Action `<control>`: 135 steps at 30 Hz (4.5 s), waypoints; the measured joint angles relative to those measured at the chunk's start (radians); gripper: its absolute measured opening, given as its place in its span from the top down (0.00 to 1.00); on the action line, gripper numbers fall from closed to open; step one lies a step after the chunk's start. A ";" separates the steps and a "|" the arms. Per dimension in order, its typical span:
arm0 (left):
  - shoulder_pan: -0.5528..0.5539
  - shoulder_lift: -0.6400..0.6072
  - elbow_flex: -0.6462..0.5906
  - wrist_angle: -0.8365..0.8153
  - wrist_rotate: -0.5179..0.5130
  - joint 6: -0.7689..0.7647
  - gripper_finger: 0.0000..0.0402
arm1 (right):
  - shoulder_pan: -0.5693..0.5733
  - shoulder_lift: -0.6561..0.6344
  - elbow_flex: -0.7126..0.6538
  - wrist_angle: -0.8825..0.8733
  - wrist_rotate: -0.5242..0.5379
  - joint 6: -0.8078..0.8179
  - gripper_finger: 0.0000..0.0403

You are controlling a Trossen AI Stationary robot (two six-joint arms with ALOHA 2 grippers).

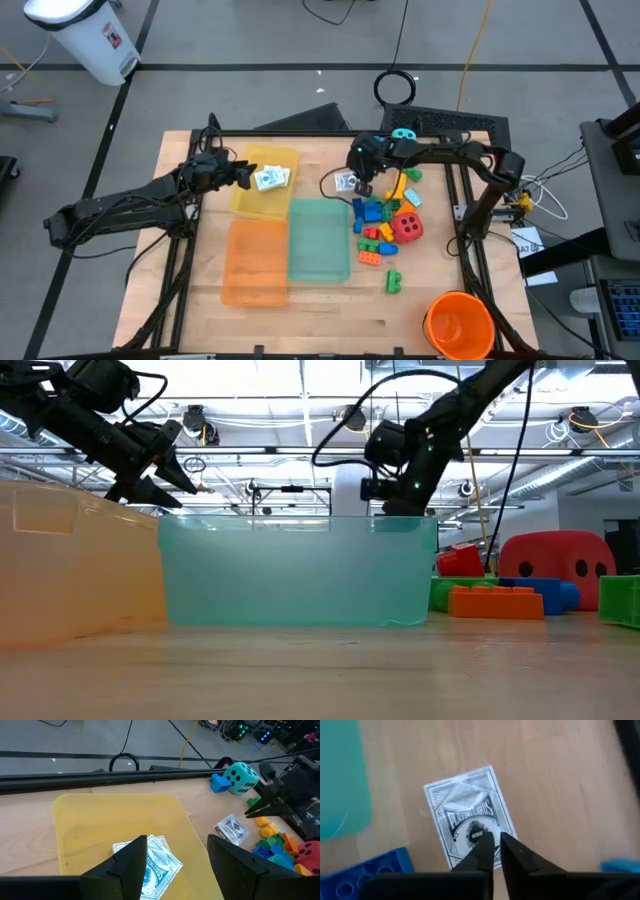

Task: Pick & Place Toys
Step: Put the black deck of cards into the yellow bin

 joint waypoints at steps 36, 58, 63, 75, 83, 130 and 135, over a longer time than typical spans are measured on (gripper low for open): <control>0.000 0.000 0.000 0.000 0.000 -0.017 0.47 | -0.052 0.067 -0.160 0.237 -0.022 -0.116 0.11; 0.000 0.007 0.000 0.002 0.001 -0.021 0.47 | 0.006 -0.030 -0.162 0.229 0.064 -0.107 0.11; 0.000 0.027 0.000 0.005 0.001 -0.026 0.47 | -0.055 0.023 -0.159 0.243 -0.004 -0.127 0.11; 0.000 0.061 0.000 0.031 0.001 -0.024 0.47 | -0.080 0.052 -0.181 0.302 -0.020 -0.099 0.11; 0.000 0.061 0.000 0.028 0.001 -0.024 0.47 | -0.079 0.000 -0.185 0.278 -0.016 -0.054 0.11; 0.000 0.061 0.000 0.032 0.001 -0.024 0.47 | -0.072 -0.005 -0.285 0.312 -0.310 -0.198 0.26; 0.000 0.061 0.000 0.032 0.001 -0.024 0.47 | -0.070 -0.005 -0.285 0.350 -0.312 -0.206 0.36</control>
